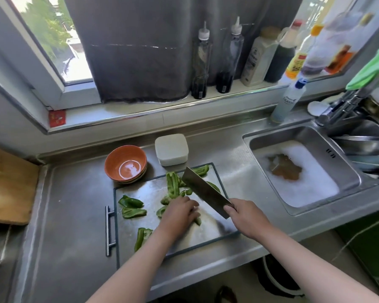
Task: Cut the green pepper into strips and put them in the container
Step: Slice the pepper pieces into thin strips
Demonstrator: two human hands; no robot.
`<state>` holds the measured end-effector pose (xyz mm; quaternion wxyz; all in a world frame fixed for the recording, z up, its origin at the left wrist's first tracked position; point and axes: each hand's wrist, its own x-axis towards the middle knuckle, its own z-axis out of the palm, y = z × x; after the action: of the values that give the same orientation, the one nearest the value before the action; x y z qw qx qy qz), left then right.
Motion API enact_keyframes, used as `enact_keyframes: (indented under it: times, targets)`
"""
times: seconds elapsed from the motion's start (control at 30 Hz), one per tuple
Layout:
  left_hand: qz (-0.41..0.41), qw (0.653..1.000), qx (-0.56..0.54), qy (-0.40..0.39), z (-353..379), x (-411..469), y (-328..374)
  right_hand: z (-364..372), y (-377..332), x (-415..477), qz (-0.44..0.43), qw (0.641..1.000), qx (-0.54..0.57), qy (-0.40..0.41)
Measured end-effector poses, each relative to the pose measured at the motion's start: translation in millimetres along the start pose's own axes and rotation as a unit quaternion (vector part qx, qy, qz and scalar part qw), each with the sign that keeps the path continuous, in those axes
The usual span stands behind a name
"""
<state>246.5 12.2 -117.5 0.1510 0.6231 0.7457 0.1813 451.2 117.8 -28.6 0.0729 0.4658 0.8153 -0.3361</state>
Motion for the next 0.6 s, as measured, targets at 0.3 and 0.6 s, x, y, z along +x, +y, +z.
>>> enact_keyframes:
  times: [0.3,0.6]
  targets:
    - [0.013,0.997,-0.01,0.076,7.6,-42.9,-22.0,1.0,25.6,-3.3,-0.004,0.999,-0.024,-0.047]
    - [0.075,0.99,0.032,0.119,30.7,-48.6,19.2,3.5,20.8,0.8,-0.06,0.992,-0.086,-0.069]
